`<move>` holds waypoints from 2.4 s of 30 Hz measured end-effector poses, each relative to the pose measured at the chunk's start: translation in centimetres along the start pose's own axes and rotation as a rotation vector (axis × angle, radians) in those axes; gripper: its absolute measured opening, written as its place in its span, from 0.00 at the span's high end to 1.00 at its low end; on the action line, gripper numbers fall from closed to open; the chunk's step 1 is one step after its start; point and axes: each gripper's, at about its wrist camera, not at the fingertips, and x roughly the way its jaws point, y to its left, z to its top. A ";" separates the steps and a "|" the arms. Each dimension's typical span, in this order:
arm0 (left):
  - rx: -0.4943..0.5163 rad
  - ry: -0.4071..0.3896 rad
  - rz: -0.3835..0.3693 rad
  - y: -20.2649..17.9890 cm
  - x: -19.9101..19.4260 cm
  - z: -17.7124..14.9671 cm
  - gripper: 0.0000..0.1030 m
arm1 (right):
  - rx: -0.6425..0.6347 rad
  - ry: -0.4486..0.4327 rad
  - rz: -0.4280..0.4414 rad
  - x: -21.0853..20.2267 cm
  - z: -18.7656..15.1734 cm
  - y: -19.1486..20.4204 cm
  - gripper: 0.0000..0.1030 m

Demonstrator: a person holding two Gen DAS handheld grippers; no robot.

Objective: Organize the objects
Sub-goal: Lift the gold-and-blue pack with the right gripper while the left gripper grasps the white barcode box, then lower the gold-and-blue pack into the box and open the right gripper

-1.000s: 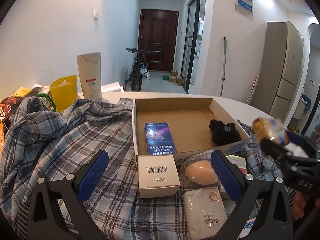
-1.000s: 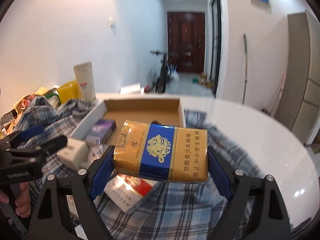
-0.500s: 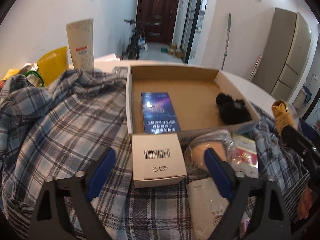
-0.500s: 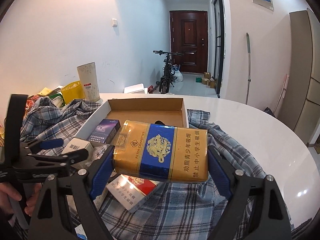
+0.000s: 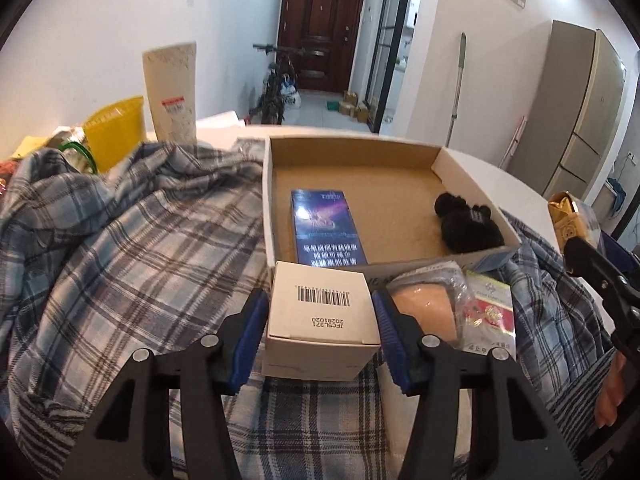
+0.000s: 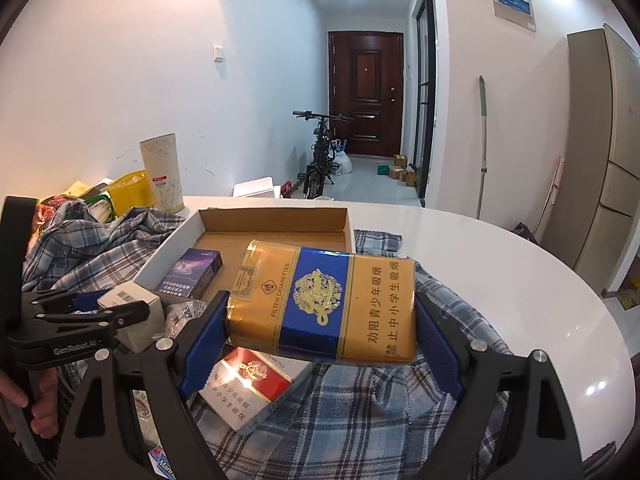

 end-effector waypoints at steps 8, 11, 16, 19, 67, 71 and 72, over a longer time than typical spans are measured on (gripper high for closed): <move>0.039 -0.167 0.038 -0.5 -4.2 0.7 0.46 | 0.004 -0.048 -0.012 -0.8 0.7 -0.3 0.16; 0.050 -0.229 0.036 -0.8 -6.1 1.3 0.46 | 0.070 -0.079 0.000 -1.9 1.8 -1.4 0.16; 0.060 -0.268 0.017 -1.4 -8.7 3.5 0.46 | 0.059 -0.159 -0.054 -4.4 4.2 -2.0 0.16; 0.072 -0.270 -0.033 -2.4 -9.8 6.0 0.46 | 0.036 -0.178 -0.052 -5.2 6.5 -1.6 0.16; -0.050 -0.090 -0.023 1.3 5.1 12.0 0.46 | 0.022 0.358 0.120 18.6 6.3 0.5 0.15; -0.046 -0.084 -0.021 1.2 5.1 11.8 0.46 | 0.027 0.357 0.120 18.6 6.2 0.4 0.13; -0.045 -0.083 -0.021 1.2 5.0 11.8 0.46 | 0.032 0.350 0.112 18.5 6.2 0.4 0.12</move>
